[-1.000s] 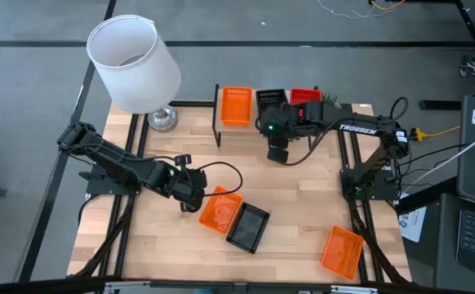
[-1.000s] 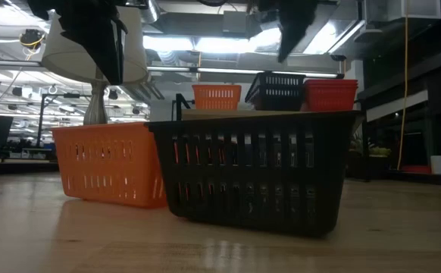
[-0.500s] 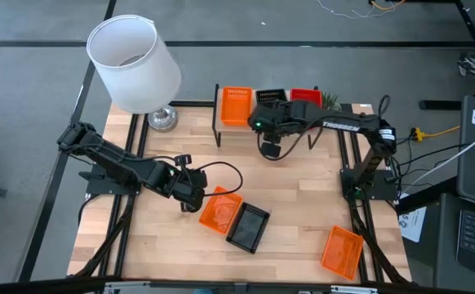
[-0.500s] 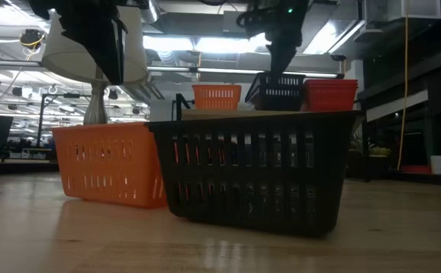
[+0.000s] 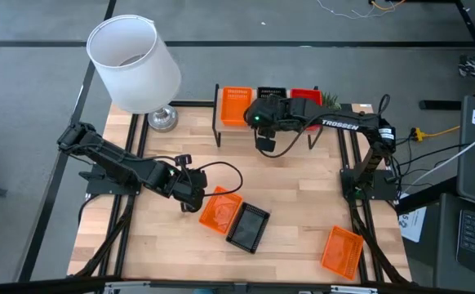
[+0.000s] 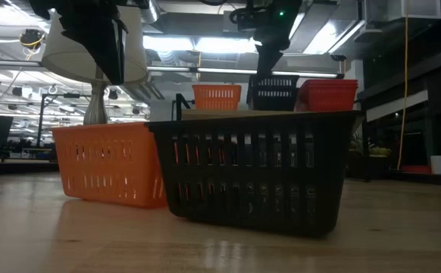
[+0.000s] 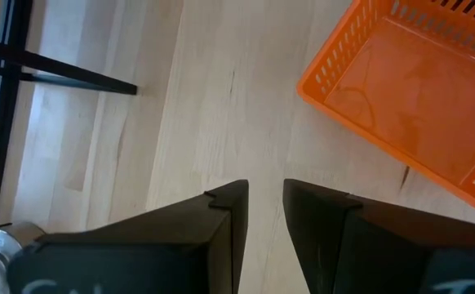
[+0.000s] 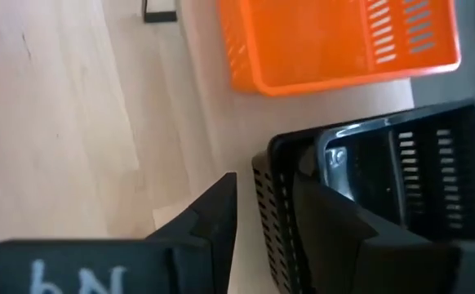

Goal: Stack baskets on shelf by color
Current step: Stack the top black basket on the other black basket on the shelf, then stack the black basket on the other black basket on the shelf

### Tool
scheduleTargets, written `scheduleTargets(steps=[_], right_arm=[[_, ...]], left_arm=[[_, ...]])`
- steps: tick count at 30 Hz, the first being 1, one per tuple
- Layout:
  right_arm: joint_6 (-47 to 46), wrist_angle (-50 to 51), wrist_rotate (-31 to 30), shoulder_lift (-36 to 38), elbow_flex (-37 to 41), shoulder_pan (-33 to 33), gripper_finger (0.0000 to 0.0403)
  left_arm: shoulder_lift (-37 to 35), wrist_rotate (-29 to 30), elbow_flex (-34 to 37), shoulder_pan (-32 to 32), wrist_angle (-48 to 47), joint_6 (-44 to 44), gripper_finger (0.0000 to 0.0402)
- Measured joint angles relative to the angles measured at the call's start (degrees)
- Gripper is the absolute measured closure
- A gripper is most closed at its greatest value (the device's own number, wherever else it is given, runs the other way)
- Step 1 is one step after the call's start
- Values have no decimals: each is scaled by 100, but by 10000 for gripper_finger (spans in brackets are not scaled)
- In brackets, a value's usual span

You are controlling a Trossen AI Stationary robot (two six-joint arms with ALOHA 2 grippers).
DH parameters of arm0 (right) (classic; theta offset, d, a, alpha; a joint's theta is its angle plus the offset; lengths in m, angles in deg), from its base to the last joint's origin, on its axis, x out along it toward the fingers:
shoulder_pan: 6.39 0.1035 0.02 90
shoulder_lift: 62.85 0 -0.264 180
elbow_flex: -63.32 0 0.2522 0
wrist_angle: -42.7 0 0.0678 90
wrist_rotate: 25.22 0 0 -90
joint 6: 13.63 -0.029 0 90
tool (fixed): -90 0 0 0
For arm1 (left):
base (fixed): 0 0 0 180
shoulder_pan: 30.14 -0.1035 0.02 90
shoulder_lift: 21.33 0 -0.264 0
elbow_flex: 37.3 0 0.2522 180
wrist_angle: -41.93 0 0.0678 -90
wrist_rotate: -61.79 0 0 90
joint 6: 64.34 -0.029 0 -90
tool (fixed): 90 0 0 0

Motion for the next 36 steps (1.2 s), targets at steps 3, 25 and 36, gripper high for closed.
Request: scheduleTargets(steps=[3, 25, 36], right_arm=[[14, -6, 19, 0, -1, 4, 279], [-295, -19, -2961, 297, 708, 762, 279], [-256, -293, -3684, 297, 1318, 768, 279]], left_arm=[[0, 0, 0, 0, 3, 2, 329], [0, 2, 0, 0, 112, -1, 329], [0, 2, 0, -2, 130, -44, 329]])
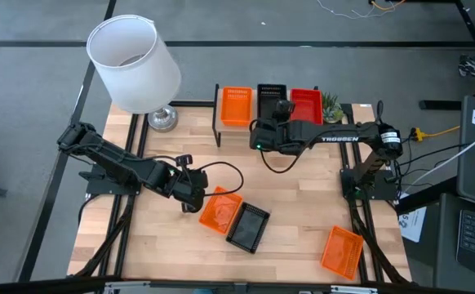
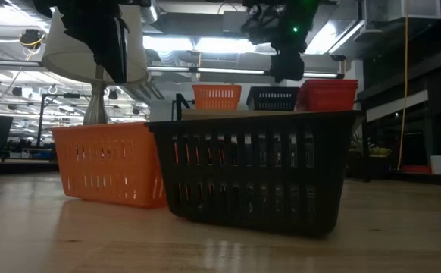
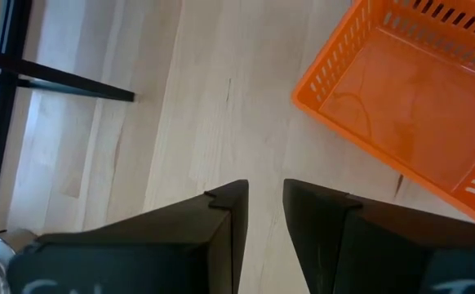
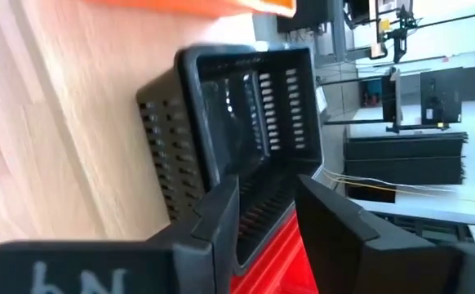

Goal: Stack baskets on shelf by color
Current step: Stack the black basket on the other black basket on the shelf

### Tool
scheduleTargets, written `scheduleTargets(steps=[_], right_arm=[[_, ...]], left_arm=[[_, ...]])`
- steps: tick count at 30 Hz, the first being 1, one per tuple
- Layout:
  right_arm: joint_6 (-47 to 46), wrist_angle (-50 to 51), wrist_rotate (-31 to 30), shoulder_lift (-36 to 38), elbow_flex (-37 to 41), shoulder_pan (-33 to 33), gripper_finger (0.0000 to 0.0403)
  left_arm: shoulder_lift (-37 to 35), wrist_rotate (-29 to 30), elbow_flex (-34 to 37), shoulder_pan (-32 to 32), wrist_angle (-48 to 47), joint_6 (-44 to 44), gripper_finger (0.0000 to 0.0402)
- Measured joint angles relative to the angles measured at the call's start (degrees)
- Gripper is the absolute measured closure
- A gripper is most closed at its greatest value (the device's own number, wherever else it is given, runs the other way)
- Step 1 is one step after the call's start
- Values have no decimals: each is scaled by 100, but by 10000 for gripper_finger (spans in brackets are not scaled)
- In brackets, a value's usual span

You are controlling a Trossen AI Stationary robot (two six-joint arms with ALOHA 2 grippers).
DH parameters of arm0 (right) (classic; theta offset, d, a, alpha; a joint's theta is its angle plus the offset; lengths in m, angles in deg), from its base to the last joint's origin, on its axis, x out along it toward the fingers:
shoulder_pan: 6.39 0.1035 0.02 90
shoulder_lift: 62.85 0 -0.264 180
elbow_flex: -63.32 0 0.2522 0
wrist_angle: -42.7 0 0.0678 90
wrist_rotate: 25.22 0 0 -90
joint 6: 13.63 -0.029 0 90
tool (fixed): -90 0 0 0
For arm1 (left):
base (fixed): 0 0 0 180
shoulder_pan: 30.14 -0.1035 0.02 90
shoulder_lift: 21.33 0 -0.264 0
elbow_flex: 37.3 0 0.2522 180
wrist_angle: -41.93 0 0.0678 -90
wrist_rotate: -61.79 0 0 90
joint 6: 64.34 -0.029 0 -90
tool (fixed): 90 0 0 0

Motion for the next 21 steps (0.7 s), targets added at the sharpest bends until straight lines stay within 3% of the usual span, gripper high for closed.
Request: scheduleTargets(steps=[7, 9, 11, 15, 19, 21], right_arm=[[662, 11, 217, 11, -604, 70, 279], [961, 13, 543, 20, -841, -66, 279], [997, 29, 1345, 22, -1077, -213, 279], [168, 372, 3431, 30, -1515, -300, 279], [-943, 852, 5520, 31, -1668, 12, 279], [-1253, 995, 6050, 33, -1559, 337, 279]], left_arm=[[0, -1, 0, -4, 4, 2, 329], [0, 0, 0, -4, 2, 2, 329], [0, 0, 0, -4, 2, 0, 329], [0, 0, 0, -4, 2, 7, 329], [0, 0, 0, -4, 0, 9, 329], [0, 0, 0, -4, 1, 11, 329]])
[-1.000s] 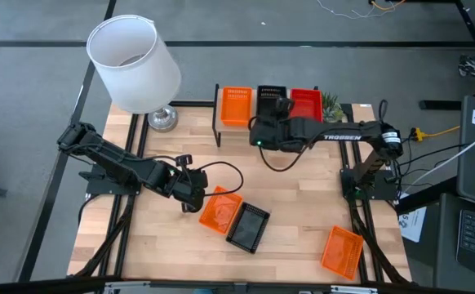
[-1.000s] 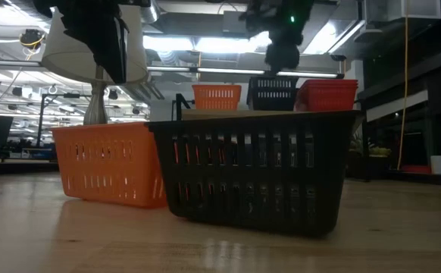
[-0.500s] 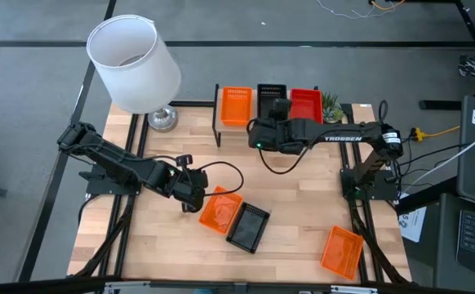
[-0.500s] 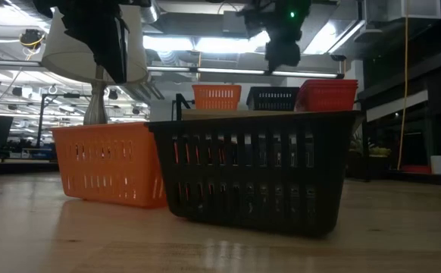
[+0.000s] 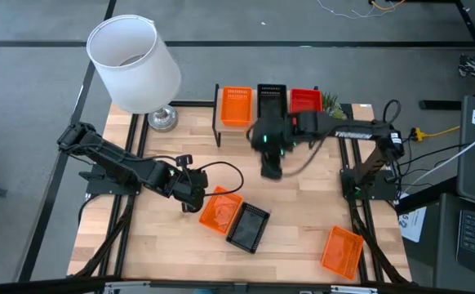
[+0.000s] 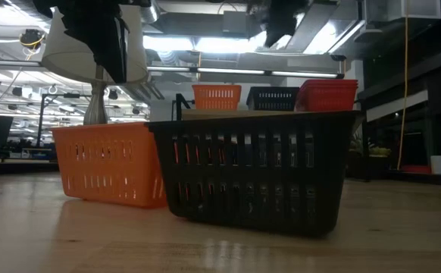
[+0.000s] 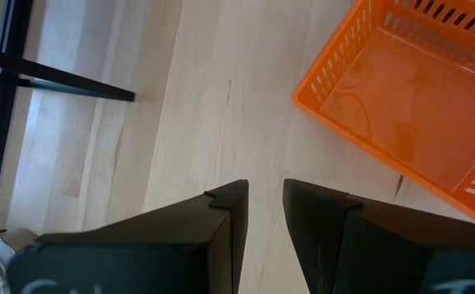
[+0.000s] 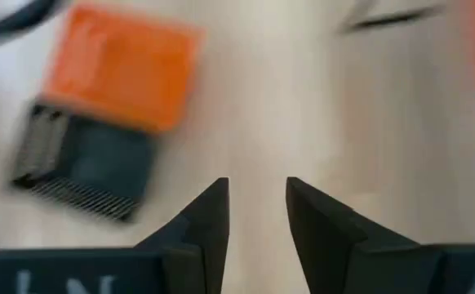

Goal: Stack baskets on shelf by color
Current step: Stack the black basket on the other black basket on the shelf

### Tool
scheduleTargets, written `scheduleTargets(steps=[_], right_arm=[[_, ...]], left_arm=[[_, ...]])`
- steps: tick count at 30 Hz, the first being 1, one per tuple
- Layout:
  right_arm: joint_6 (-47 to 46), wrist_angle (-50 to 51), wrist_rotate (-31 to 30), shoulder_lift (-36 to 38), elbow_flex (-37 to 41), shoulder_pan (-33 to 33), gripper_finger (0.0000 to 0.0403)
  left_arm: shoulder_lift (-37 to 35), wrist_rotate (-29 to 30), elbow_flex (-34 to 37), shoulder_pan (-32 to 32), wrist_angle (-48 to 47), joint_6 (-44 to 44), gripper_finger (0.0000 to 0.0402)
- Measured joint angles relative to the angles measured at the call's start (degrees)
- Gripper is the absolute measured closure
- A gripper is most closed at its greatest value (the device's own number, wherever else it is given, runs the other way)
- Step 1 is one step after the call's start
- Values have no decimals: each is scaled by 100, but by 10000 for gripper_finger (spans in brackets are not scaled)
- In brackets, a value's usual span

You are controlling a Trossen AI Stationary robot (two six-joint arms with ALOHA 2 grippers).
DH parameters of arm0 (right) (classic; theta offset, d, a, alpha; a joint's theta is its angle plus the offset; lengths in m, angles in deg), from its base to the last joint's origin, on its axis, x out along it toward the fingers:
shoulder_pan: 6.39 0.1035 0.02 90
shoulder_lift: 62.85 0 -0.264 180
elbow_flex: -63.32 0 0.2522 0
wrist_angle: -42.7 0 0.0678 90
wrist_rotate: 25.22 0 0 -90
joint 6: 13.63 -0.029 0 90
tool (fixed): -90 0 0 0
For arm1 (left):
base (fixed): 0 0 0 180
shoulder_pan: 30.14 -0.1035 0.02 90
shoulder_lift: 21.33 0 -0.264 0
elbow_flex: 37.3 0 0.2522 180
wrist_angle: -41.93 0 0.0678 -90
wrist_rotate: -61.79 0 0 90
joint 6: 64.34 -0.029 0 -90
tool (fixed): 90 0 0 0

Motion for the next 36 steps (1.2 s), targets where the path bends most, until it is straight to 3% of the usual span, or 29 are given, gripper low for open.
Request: scheduleTargets(steps=[6, 9, 15, 18, 23, 36], right_arm=[[-1232, -337, -702, -2, 905, 1136, 279], [-1913, -1222, -820, -9, 1402, 1657, 279], [-2311, -3118, -980, -9, 2255, 2311, 279], [-2519, -3969, -1219, -9, 2654, 2533, 279], [-2945, -4010, -2091, -9, 3076, 2671, 279], [-3569, -4802, -2264, -9, 4135, 2674, 279]], left_arm=[[0, 0, 0, 0, -1, 3, 329], [0, -2, 0, 0, -3, 2, 329], [0, 0, 0, 0, -1, 3, 329], [0, 0, 0, 0, -1, 3, 329], [0, 0, 0, 0, -3, 20, 329], [0, 0, 0, 0, -1, 29, 329]])
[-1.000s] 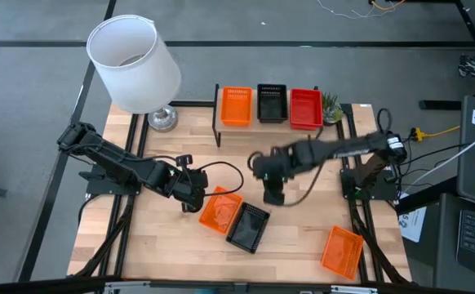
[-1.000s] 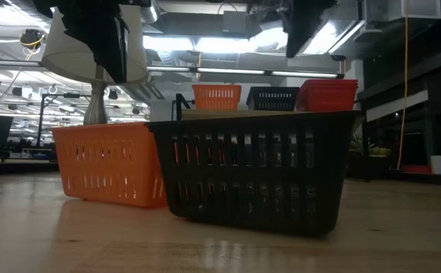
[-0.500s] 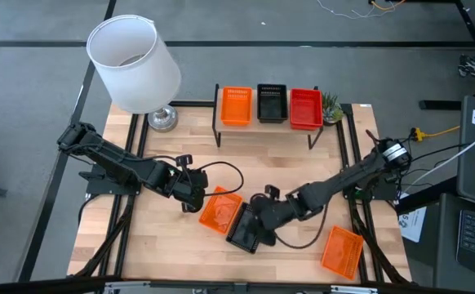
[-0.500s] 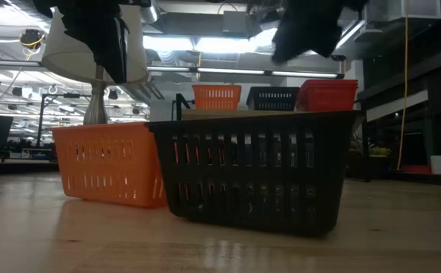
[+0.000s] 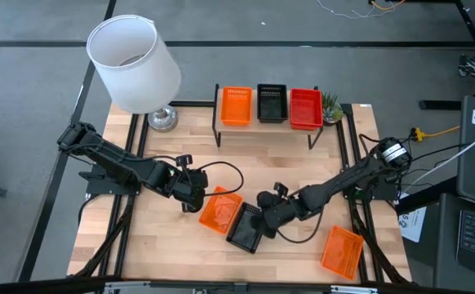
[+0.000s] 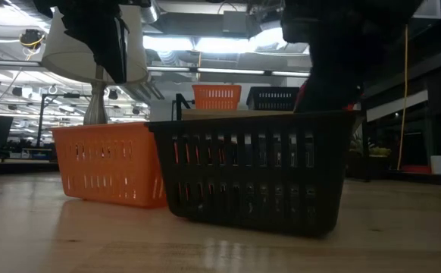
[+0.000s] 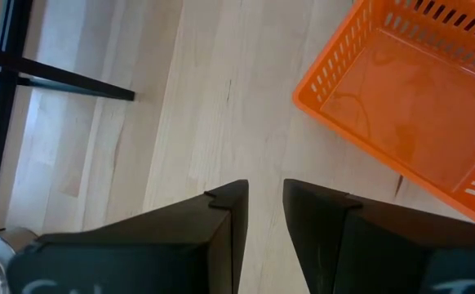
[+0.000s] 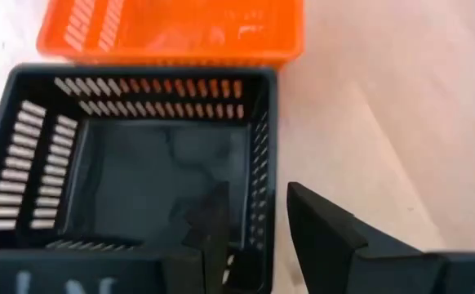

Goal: Stack baskets on shelf by color
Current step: Stack the black basket on the other black basket on the shelf

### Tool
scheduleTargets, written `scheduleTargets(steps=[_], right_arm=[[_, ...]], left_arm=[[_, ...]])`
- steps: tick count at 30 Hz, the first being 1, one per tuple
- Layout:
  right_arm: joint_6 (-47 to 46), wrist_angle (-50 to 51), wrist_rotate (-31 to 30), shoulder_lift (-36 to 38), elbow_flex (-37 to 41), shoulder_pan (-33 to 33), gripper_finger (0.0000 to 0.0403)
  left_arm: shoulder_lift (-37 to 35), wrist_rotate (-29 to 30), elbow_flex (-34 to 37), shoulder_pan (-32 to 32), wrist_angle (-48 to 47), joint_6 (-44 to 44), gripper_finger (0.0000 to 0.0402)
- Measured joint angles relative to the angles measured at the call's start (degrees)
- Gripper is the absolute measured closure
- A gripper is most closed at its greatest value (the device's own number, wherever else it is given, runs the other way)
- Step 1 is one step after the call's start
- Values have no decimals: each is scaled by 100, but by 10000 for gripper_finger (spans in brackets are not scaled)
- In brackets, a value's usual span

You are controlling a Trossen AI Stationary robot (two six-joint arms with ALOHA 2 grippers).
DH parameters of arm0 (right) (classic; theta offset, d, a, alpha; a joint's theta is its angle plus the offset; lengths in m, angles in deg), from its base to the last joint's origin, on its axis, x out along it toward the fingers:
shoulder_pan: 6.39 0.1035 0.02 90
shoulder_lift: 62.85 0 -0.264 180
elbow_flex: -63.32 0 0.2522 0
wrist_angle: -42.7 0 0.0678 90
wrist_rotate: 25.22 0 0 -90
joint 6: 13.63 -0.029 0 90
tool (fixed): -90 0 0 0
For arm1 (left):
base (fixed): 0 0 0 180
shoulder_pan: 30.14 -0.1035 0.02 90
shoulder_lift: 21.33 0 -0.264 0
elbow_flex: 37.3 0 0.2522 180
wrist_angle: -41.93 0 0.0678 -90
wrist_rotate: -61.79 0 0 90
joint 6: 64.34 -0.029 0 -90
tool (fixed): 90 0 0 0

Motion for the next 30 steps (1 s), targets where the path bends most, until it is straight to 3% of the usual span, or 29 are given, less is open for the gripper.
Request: scheduleTargets(steps=[17, 20, 24, 27, 30], right_arm=[[399, -69, 68, -399, 53, -24, 283], [268, -56, 153, -400, 53, -37, 310], [312, 11, 357, -400, 49, -78, 385], [477, 251, 387, -341, -49, -121, 393], [822, 1228, 344, -124, -552, -190, 396]], left_arm=[[0, 98, 0, 0, 59, 2, 329], [0, 100, 0, 0, 108, 4, 329], [0, 103, 0, 0, 129, 7, 329], [0, 103, 0, 0, 129, 11, 329], [0, 104, 0, 0, 129, 14, 329]])
